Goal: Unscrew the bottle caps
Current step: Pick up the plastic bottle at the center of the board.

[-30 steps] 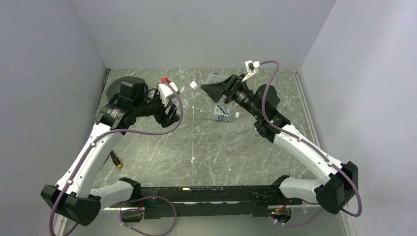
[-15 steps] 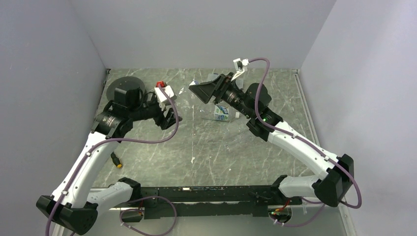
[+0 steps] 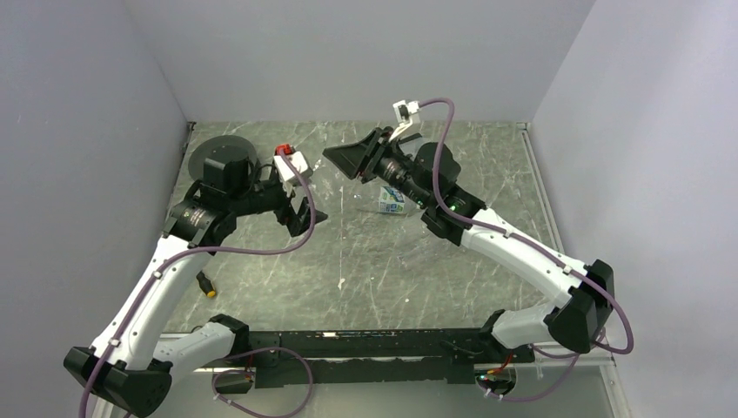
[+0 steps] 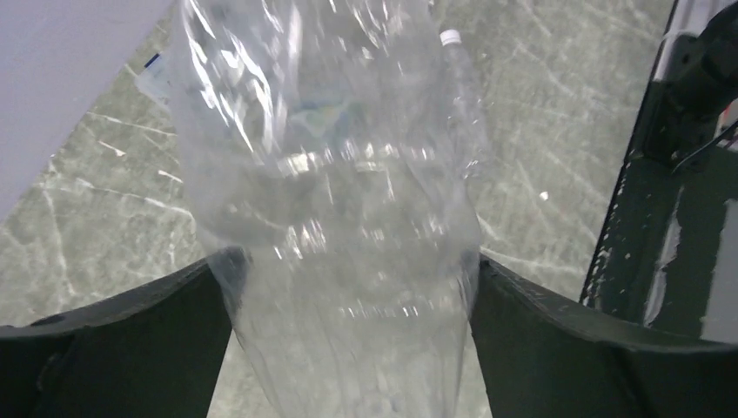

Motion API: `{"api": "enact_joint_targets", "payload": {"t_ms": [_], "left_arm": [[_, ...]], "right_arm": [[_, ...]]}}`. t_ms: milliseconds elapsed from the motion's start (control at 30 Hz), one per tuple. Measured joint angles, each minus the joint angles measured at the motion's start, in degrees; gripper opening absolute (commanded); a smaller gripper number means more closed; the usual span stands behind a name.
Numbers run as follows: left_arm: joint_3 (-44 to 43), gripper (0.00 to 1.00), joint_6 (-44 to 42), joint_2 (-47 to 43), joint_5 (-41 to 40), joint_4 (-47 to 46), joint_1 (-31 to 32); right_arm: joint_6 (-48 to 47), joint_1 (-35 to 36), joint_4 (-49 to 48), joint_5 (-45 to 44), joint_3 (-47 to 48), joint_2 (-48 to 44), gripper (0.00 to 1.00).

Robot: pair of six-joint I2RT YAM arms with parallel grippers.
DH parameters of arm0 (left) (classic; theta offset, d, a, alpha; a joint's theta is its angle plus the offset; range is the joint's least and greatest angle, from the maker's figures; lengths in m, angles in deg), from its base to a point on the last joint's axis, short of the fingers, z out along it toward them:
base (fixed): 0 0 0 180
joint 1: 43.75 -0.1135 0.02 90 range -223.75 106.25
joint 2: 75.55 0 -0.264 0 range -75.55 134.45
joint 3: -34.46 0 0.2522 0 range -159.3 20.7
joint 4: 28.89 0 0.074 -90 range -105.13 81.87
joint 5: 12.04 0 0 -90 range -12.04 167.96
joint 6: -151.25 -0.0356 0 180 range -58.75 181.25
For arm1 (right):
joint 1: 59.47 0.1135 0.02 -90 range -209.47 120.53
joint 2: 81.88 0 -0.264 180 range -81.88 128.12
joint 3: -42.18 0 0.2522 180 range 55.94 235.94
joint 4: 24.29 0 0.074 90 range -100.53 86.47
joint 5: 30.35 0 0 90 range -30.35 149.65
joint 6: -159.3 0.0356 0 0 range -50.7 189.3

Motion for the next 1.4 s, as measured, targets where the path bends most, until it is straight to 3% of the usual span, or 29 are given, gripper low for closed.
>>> {"api": "enact_joint_targets", "payload": {"t_ms": [267, 467, 800, 900, 1000, 1100, 1167, 1233, 1300, 1400], "left_arm": [[0.02, 0.99, 8.83, -0.55, 0.39, -2.49, 0.26], [1.36, 0.92, 12.31, -2.62, 2.01, -3.78, 0.26], [6.56, 0.99, 13.05, -6.45, 2.75, -5.44, 0.26], [7.5, 0.86, 12.76, -6.45, 2.82, -6.12, 0.26], [7.93, 0.62, 11.89, -6.43, 2.73, -6.82, 0.33], [7.93, 0.46, 11.15, -6.12, 2.14, -7.39, 0.44], [7.93, 0.4, 11.06, -5.79, 1.92, -7.72, 0.44], [7.93, 0.38, 10.97, -5.53, 1.33, -7.78, 0.44], [7.93, 0.37, 10.86, -5.16, 0.85, -7.82, 0.44], [7.93, 0.36, 11.37, -4.74, -0.11, -7.78, 0.44]], "right_arm": [[-5.14, 6.19, 1.79, -6.25, 0.02, -0.07, 0.1], [-10.14, 11.04, 3.06, -12.33, 0.02, -1.14, 0.09], [-13.27, 16.61, 2.93, -23.23, 0.02, -1.99, 0.06], [-13.35, 16.72, 2.89, -24.61, 0.02, -1.99, 0.08], [-13.44, 16.79, 2.95, -25.51, 0.0, -1.99, 0.15], [-13.4, 16.79, 2.8, -25.92, 0.0, -1.99, 0.43], [-13.42, 16.79, 3.02, -25.88, 0.0, -1.99, 0.63], [-13.16, 16.79, 3.21, -26.25, 0.09, -1.88, 0.73], [-13.29, 16.79, 4.2, -27.04, 0.72, -1.73, 0.77], [-12.96, 16.79, 5.64, -28.55, 1.9, -1.68, 0.76]]}}
